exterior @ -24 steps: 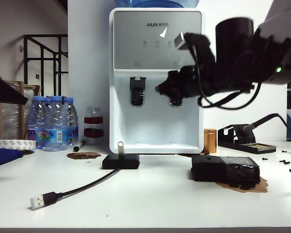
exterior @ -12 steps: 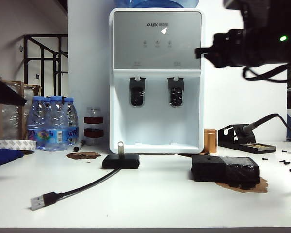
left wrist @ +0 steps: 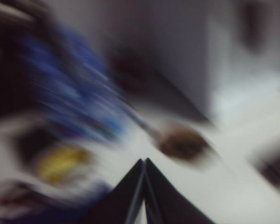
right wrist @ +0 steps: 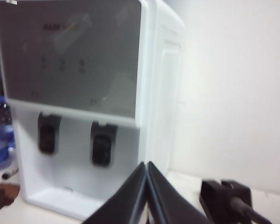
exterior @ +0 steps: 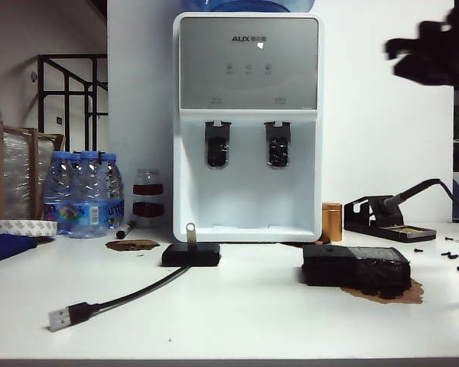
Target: Take the USB flash drive out of the black sponge and insert it into the slot on top of the black USB adpator box.
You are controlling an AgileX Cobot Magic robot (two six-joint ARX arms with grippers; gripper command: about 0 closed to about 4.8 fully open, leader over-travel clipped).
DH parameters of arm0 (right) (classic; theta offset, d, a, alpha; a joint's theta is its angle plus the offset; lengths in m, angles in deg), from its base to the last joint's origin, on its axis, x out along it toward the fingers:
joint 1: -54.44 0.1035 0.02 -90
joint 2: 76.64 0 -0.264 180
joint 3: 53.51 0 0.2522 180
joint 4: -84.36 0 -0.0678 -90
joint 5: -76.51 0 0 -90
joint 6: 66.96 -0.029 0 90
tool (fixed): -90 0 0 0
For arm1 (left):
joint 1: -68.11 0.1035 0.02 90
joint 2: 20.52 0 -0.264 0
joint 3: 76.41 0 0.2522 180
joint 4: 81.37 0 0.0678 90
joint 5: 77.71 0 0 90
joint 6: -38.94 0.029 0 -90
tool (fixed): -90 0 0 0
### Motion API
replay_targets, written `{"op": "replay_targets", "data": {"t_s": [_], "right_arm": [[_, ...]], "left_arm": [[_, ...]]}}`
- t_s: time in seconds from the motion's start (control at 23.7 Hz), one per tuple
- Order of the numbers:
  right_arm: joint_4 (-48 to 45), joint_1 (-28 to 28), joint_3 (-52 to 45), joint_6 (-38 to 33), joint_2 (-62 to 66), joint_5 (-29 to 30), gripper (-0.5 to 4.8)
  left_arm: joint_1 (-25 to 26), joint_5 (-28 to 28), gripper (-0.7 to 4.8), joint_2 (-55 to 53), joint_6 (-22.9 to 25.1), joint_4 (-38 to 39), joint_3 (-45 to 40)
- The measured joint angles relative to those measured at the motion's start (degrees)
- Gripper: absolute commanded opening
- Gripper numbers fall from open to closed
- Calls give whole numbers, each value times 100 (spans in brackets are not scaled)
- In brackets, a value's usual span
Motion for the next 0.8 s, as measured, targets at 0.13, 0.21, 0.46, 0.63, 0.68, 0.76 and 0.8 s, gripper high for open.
{"op": "replay_targets", "data": {"t_s": [0.13,0.21,0.46,0.63,0.68,0.76,0.8], "right_arm": [[138,-361,-516,-22,-1119,35,-2],[302,-557,-772,-170,-1714,70,-2],[2190,-1198,-1641,-555,-4172,575,-2],[2216,-1272,-2000,-553,-4774,564,-2],[2371,-1338,-2124,-553,-4994,570,-2],[2776,-1508,-2120,-647,-5233,605,-1],[2940,-1563,-2120,-721,-5307,638,-1]], "left_arm": [[389,595,-4,949,-485,-490,9],[529,643,-4,1512,-616,-391,20],[719,485,-4,4212,-839,2037,24],[723,269,-4,5528,-793,3117,20],[723,184,-4,5770,-791,3318,26],[723,-31,-4,6253,-789,3899,28],[721,-103,-4,6419,-782,4164,22]]}}
